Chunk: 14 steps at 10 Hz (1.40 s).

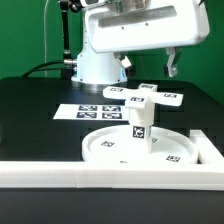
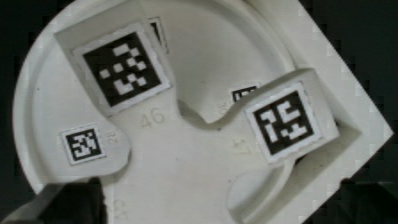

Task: Assemble round table

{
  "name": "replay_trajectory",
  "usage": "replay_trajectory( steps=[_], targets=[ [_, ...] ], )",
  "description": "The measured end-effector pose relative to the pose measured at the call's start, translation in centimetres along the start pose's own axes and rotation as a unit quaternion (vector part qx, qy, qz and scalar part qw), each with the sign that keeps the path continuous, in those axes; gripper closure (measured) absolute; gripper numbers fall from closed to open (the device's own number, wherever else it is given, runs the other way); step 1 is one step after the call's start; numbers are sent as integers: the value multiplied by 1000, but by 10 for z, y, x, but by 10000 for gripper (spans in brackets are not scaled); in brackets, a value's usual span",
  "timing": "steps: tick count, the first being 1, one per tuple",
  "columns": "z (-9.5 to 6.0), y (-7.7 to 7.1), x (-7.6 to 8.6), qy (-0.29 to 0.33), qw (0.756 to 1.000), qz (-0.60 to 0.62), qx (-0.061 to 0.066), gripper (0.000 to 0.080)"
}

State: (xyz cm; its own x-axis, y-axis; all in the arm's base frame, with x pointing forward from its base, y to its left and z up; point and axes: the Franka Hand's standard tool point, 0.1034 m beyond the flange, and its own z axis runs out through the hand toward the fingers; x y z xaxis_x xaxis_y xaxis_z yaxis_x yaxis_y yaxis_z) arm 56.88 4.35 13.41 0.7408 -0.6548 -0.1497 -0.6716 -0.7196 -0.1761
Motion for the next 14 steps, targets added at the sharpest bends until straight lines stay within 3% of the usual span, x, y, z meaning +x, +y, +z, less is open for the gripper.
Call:
replay_trajectory(
  steps=[2, 5, 10, 13, 14],
  targets=[
    [0, 0, 0, 1, 999, -47, -3, 151],
    [-1, -8, -4, 17, 956, -289, -37, 151],
    [-1, -6, -2, 11, 896, -443, -43, 151],
    [-1, -6, 2, 21, 787, -615, -49, 151],
    [-2, -10, 3, 27, 732, -678, -65, 151]
  ],
)
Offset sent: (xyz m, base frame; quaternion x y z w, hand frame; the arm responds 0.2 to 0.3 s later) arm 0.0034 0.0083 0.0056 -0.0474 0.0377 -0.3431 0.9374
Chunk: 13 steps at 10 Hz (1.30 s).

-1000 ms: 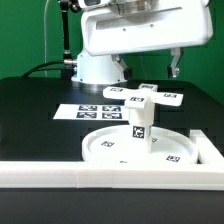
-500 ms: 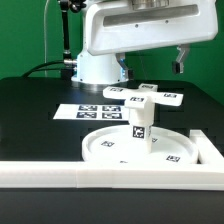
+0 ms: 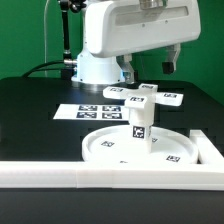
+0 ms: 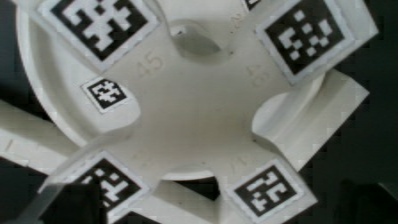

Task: Assemble round table

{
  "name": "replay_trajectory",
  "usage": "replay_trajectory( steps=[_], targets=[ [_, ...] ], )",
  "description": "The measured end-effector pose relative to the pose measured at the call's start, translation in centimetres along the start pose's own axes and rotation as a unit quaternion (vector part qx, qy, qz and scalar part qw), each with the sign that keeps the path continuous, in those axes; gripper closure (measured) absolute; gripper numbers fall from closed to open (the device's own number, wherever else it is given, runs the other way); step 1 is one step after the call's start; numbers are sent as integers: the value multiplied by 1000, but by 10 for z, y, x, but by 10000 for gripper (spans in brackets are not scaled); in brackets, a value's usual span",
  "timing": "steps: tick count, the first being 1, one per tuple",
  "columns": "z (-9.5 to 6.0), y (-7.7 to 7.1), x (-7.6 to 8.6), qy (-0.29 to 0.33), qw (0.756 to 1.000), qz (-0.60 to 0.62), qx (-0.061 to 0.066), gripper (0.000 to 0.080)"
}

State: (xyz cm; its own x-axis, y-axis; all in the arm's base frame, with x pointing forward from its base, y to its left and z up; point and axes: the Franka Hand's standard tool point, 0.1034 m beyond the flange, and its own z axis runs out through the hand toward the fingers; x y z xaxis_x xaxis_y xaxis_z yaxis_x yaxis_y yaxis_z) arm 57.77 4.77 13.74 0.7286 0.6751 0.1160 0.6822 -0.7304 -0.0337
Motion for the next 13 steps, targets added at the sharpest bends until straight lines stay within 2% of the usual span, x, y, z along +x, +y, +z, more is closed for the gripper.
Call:
replay_trajectory(
  steps=[1, 5, 7, 9, 13],
  targets=[
    [-1, -1, 5, 3, 998, -61, -18, 151],
    [1, 4, 0, -4, 988, -154, -19, 151],
    [5, 9, -6, -17, 948, -317, -25, 151],
    [5, 12, -3, -36, 898, -437, -41, 151],
    [6, 17, -8, -54, 852, -519, -42, 151]
  ],
)
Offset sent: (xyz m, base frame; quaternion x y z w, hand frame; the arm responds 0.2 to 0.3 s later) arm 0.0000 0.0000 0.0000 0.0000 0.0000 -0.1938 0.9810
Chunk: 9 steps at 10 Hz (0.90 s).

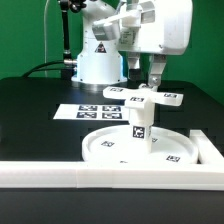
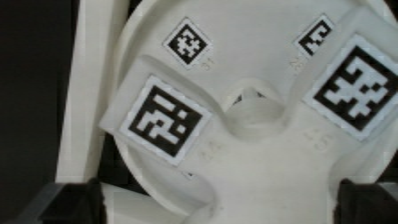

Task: Assemble round table

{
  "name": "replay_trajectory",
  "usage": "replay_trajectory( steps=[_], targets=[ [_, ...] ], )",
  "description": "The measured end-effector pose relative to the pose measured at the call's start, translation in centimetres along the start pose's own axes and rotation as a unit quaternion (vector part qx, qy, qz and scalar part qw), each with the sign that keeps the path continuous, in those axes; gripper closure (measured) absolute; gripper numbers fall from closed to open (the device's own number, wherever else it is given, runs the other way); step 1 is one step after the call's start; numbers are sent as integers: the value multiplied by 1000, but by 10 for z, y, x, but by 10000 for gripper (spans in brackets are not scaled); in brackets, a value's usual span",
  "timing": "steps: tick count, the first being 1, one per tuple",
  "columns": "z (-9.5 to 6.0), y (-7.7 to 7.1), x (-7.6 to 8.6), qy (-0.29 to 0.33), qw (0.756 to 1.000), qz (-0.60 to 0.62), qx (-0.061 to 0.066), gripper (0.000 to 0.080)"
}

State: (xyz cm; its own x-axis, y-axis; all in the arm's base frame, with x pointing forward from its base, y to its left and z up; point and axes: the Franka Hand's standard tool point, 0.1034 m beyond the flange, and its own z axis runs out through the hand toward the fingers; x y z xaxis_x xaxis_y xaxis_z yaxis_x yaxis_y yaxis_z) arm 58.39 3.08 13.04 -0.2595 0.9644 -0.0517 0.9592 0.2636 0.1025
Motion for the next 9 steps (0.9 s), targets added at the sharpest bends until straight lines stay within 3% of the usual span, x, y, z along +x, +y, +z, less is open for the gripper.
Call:
replay_trajectory(
  steps=[5, 9],
  targets=[
    [13, -15, 0, 0, 1000, -23, 12, 151],
    [21, -17, 8, -5, 999, -45, 17, 151]
  ],
)
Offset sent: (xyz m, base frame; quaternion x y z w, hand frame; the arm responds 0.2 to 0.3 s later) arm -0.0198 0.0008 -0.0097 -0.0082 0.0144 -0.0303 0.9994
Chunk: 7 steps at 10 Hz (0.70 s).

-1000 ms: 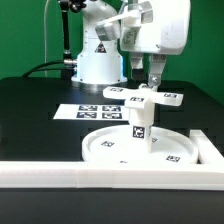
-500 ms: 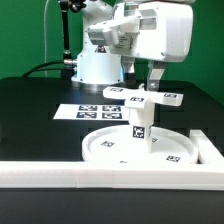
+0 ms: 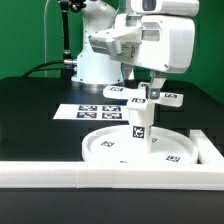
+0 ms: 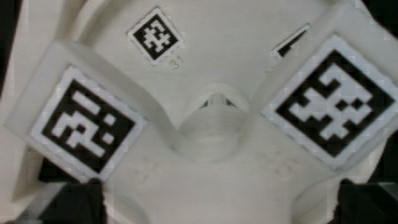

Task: Assemble round table

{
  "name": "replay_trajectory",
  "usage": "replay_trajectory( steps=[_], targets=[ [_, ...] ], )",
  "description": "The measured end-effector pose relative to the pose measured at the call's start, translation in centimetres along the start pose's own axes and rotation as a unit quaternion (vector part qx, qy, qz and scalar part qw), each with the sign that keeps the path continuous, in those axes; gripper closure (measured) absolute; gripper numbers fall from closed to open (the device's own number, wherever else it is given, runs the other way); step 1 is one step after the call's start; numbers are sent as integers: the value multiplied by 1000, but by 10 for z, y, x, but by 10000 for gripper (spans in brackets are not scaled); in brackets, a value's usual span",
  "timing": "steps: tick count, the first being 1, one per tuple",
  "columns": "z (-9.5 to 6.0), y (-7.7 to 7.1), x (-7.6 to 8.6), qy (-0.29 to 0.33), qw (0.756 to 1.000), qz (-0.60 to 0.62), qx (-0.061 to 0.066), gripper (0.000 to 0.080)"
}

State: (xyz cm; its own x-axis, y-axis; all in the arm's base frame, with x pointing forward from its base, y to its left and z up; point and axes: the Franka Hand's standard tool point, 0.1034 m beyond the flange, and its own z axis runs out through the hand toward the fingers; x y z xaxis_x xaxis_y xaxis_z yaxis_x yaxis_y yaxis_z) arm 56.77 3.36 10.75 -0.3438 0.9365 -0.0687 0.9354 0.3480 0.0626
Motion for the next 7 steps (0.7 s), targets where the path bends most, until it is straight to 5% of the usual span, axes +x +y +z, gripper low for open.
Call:
replay_trajectory(
  steps=[7],
  targets=[
    [7, -1, 9, -8, 1000, -18, 7, 151]
  ],
)
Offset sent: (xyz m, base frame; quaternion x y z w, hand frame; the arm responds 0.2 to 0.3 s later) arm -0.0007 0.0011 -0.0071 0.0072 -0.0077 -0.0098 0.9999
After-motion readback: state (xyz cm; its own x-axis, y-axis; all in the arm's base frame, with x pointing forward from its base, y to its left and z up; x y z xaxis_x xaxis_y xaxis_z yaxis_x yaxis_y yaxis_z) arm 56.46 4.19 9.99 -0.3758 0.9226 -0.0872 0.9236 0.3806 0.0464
